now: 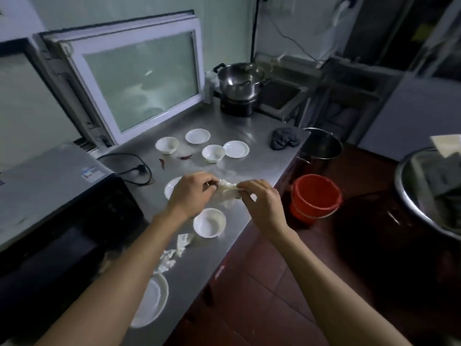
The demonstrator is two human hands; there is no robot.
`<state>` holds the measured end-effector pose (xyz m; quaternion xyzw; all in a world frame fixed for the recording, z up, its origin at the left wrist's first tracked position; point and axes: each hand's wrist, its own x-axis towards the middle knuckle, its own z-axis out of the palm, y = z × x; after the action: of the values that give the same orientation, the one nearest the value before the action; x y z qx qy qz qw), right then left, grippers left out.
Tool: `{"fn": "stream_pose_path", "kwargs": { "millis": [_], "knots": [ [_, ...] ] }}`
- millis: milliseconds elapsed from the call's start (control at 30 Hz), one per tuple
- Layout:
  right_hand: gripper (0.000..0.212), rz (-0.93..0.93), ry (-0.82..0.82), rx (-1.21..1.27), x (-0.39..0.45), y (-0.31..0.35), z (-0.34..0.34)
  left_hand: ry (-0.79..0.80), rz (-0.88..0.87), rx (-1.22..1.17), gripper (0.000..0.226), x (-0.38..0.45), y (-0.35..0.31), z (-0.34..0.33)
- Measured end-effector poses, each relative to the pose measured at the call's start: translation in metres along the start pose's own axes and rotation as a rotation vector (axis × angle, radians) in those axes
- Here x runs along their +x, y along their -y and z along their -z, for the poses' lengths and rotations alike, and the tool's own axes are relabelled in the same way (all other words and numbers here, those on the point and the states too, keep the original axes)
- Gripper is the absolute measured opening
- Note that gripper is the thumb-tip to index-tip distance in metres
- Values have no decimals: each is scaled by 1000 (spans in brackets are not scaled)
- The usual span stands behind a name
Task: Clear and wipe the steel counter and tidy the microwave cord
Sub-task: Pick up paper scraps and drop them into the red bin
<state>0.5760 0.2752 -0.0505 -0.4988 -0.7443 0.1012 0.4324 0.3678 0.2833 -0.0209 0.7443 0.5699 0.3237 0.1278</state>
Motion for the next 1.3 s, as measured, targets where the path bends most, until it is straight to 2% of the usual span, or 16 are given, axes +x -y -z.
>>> {"fn": "stream_pose_path", "kwargs": {
  "millis": [233, 500, 833, 1300],
  "knots": [
    [17, -102, -69, -102, -22, -89, 83, 153, -102, -57, 16, 49, -77, -98],
    [16, -274, -113, -206, -38, -164, 135, 292, -220, -80, 15, 95, -134, -187],
    [18, -412, -96, -297, 1, -253, 141, 409, -210, -158, 21, 178, -137, -278],
    [17, -584, -34, -372, 68, -358, 145, 551, -230, -241, 15, 292, -135, -368]
  ]
}}
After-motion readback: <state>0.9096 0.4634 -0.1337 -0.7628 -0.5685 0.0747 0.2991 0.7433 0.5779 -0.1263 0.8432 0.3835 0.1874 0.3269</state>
